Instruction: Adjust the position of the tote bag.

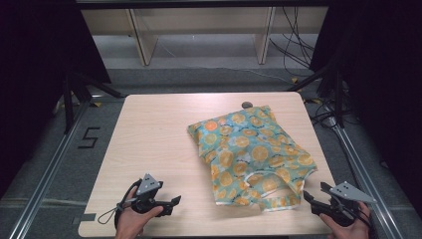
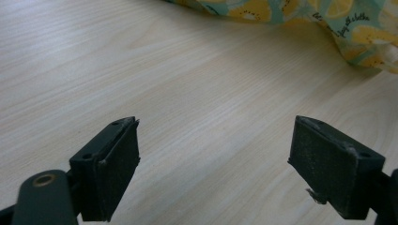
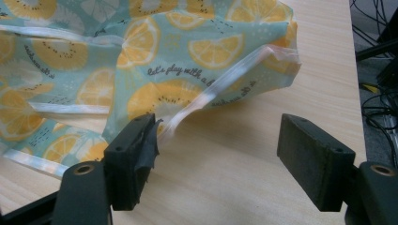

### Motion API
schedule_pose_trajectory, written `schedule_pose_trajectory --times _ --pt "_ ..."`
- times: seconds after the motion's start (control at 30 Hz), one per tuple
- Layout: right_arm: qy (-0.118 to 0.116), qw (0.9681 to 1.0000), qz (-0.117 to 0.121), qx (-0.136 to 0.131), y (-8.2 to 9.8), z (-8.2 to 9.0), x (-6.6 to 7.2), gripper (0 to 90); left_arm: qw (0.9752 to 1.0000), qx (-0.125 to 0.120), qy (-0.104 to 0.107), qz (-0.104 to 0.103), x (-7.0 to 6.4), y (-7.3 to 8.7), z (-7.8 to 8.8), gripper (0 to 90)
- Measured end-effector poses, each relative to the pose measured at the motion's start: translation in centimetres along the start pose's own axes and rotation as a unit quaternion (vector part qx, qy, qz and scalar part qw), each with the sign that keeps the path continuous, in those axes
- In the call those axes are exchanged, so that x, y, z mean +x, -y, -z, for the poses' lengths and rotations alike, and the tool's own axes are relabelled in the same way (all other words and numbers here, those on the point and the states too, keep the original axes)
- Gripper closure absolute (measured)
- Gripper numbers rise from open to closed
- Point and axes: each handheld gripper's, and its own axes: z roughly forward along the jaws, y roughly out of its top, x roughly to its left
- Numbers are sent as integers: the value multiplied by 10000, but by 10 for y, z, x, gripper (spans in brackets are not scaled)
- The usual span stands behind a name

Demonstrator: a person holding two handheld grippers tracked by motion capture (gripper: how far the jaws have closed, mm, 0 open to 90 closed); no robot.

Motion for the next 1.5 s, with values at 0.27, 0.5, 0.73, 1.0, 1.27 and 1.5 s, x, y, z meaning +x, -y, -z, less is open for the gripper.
schedule_pose_trajectory --times 0.27,0.5,0.73,1.0,1.27,1.5 --pt "-32 10000 -22 -13 -1 -1 0 299 9998 -76 36 152 1 0 1 150" --pt "-20 10000 18 -83 -4 -1 -1 296 9993 -150 213 260 -3 -4 0 151" --pt "-103 9998 51 -163 -20 -5 -4 279 9974 -254 610 293 -19 -16 -14 197" --pt "-224 9992 203 -276 -49 -19 -17 254 9896 -439 1331 319 -40 -46 -30 201" --pt "-173 9996 228 72 -81 -47 -38 205 9854 -399 1641 220 -61 -64 -54 219" --pt "-150 9990 -26 411 -85 -68 -44 235 9892 -325 1421 171 -62 -70 -72 316"
